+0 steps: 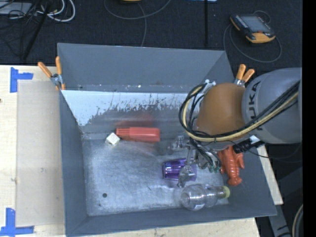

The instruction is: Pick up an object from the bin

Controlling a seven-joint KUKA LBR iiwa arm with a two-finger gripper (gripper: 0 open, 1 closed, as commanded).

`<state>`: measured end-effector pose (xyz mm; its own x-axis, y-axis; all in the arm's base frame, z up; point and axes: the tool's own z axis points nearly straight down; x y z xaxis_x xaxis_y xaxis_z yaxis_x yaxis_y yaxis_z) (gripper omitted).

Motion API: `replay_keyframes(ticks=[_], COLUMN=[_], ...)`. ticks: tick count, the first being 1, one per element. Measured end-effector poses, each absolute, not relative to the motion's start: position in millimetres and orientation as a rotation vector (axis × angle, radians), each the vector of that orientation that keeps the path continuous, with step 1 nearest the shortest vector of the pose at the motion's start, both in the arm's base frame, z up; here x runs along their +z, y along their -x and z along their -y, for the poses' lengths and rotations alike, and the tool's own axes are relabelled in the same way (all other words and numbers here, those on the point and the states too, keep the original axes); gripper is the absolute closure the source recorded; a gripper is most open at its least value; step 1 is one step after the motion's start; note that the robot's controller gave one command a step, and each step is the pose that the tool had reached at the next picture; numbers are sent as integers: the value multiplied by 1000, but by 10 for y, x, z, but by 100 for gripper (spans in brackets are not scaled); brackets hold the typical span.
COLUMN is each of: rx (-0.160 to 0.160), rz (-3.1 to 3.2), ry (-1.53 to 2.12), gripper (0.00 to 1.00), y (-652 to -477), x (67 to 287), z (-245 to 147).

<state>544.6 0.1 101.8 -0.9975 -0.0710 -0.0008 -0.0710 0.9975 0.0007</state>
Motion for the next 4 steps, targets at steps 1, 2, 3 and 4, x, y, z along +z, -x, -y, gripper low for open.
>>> replay_keyframes(ticks=[1, 2, 3, 4], rx=[2, 3, 3, 3], rz=[-3143, -3140, -3140, -3141], ry=[13, 9, 9, 8], gripper=[0, 100, 100, 100], y=[-5419, -5475, -5475, -5466], x=[825, 748, 748, 778], z=[23, 35, 35, 35])
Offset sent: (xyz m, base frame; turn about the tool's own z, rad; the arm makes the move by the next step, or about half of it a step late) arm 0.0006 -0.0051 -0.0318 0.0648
